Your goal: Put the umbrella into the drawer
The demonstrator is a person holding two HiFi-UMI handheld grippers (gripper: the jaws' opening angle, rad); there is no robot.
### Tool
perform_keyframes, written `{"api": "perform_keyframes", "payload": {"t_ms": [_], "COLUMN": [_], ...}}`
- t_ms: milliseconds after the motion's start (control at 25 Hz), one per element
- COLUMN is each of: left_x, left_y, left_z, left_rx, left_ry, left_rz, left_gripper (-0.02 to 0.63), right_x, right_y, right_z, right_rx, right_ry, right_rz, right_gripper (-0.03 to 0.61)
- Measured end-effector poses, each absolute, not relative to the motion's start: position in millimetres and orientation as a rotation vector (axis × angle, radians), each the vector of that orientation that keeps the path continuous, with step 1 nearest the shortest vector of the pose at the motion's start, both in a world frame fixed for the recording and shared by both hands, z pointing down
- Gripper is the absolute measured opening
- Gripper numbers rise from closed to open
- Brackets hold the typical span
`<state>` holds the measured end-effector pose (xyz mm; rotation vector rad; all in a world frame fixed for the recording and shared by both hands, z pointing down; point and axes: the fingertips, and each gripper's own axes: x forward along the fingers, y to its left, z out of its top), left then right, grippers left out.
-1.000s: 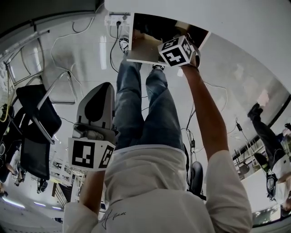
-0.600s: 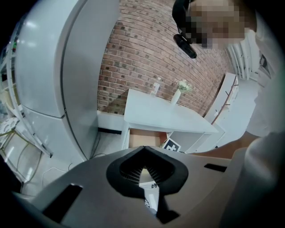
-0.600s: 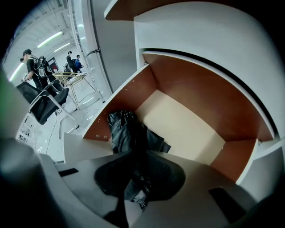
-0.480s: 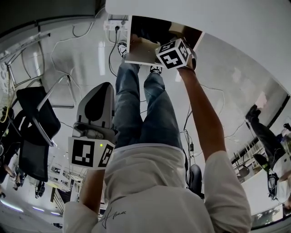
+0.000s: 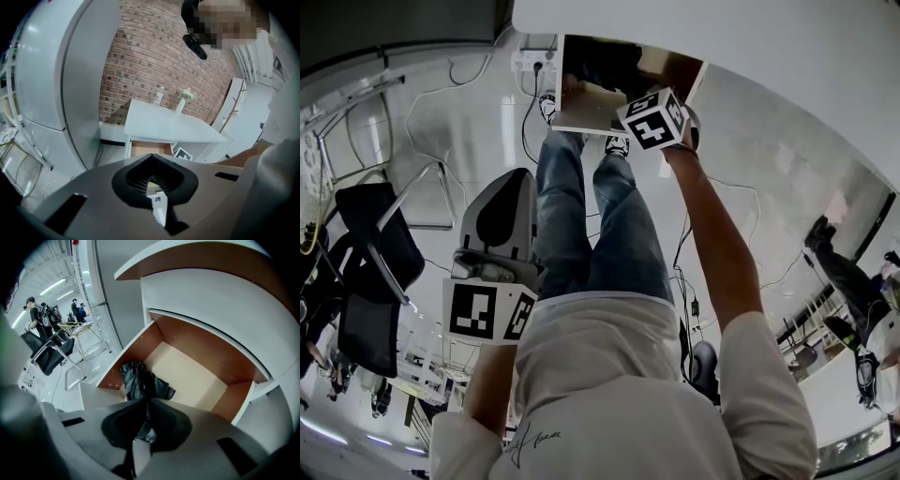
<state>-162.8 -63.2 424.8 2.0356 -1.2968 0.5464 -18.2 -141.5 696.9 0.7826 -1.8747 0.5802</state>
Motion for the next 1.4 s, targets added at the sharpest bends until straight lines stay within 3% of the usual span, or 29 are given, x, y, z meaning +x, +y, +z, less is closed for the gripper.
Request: {"api": "perform_keyframes", "payload": {"t_ms": [1400], "left_x": [-135.9], "left_y": [-55.8], "left_z": [374.3], "left_rx": [2.137], "left_ry": [-1.318], "left_rz": [0.480], "left_gripper": [0.015], "right_x": [-8.8], "right_y": [-109.7], "right_z": [586.8], "right_rx": [0.854], "right_ry": [-2.051], "right_rz": [0.609], "right_gripper": [0.017]}}
